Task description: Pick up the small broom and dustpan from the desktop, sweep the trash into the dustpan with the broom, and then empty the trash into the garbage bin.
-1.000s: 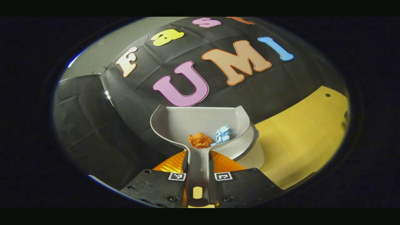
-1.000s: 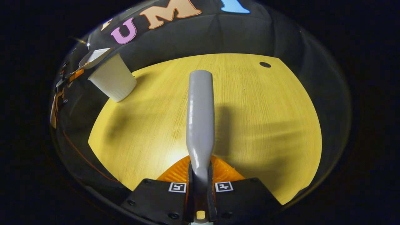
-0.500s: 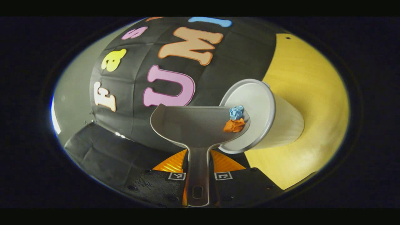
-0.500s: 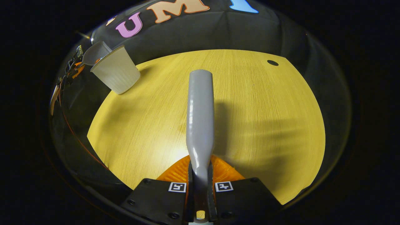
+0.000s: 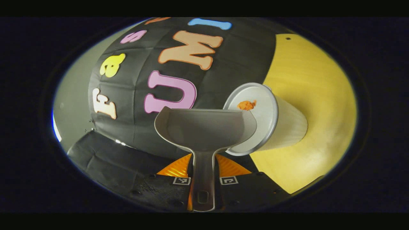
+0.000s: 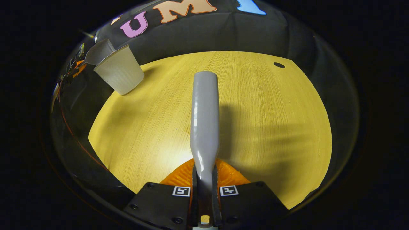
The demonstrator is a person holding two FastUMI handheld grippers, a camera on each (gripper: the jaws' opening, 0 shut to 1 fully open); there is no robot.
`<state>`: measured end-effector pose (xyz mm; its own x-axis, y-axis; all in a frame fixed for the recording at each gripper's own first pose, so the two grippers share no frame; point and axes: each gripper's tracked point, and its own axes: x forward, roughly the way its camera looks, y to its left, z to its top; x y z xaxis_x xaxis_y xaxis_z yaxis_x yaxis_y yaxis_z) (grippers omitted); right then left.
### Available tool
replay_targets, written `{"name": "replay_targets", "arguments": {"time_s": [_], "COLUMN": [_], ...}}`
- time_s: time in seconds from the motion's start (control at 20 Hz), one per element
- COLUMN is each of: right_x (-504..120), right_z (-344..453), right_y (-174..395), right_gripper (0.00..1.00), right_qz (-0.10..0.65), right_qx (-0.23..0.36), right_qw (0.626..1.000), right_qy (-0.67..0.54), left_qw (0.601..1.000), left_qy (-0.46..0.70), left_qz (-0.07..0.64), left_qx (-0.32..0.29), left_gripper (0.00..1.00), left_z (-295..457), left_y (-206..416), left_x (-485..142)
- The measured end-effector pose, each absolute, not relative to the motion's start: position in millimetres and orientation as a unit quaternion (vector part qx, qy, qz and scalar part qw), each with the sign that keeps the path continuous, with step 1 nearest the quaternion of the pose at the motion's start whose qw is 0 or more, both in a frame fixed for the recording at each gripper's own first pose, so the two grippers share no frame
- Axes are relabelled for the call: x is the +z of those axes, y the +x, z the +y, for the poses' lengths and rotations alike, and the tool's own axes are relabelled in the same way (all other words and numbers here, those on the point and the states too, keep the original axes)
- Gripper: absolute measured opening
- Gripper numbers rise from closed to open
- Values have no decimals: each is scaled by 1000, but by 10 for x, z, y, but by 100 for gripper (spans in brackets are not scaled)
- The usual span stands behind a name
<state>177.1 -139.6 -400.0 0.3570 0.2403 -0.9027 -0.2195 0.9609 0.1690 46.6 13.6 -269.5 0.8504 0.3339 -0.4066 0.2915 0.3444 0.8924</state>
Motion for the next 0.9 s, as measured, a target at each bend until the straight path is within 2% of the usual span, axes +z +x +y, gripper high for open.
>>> {"name": "replay_targets", "arguments": {"time_s": [0.05,0.1,0.3,0.35,0.45,0.5,0.6,0.65,0.7,0.9], "right_x": [-3981,-3992,-3977,-3950,-3841,-3769,-3673,-3619,-3607,-3566], "right_z": [-1395,-1391,-1465,-1490,-1601,-1667,-1758,-1780,-1788,-1742], "right_y": [1763,1748,1696,1673,1611,1560,1453,1381,1294,1183], "right_gripper": [19,19,19,19,19,19,19,19,19,19], "right_qz": [548,546,538,533,516,507,489,482,477,462], "right_qx": [139,136,126,123,116,112,100,94,90,61], "right_qw": [825,827,833,837,848,853,865,869,872,881], "right_qy": [9,8,23,28,37,42,53,59,66,76], "left_qw": [771,786,904,923,949,956,962,963,962,955], "left_qy": [582,567,352,307,246,219,163,135,113,47], "left_qz": [256,244,244,230,196,192,206,216,226,278], "left_qx": [21,24,1,-7,-28,-41,-78,-91,-100,-96], "left_gripper": [18,19,22,16,17,18,16,21,18,19], "left_z": [127,61,-506,-741,-1226,-1432,-1883,-2074,-2228,-2528], "left_y": [434,436,191,132,29,-24,-192,-292,-388,-745], "left_x": [-2585,-2511,-2530,-2494,-2390,-2403,-2555,-2651,-2756,-3280]}}
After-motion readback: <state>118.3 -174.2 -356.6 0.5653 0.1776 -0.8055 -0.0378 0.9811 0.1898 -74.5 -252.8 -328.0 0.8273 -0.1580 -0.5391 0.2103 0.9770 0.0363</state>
